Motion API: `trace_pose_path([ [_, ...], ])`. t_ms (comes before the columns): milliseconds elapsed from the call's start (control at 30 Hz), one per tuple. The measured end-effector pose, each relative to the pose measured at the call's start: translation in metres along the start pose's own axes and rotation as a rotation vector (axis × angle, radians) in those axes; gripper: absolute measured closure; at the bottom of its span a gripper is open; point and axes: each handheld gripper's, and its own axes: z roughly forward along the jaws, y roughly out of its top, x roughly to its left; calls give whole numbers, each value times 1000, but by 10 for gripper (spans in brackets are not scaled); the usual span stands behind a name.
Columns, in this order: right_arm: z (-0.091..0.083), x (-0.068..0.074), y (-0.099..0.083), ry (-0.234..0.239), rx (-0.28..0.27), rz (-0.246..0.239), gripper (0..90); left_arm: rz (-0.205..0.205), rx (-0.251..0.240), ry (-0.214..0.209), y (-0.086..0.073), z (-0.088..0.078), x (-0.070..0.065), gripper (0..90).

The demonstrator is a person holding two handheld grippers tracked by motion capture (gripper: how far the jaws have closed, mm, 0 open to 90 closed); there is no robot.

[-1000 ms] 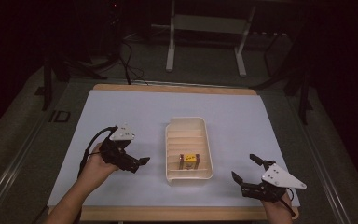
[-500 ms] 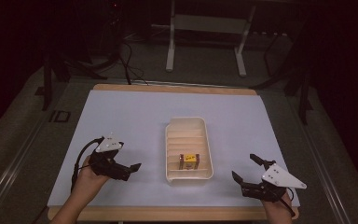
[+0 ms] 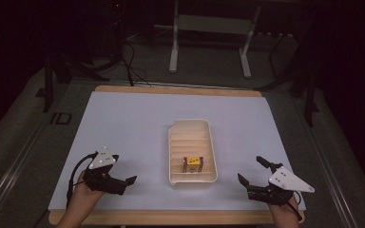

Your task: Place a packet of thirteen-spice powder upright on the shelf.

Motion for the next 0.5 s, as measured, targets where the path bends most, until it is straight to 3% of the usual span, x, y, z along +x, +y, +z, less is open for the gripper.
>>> trace_pose_path([
  [100,0,0,0,-2,-1,-4,146,-8,-5,7,-2,-1,-1,12],
  [267,-1,-1,0,-3,-2,-8,146,13,5,27,-4,3,-6,12],
  [500,0,0,0,5,-1,-7,146,35,14,15,-3,7,-13,12],
])
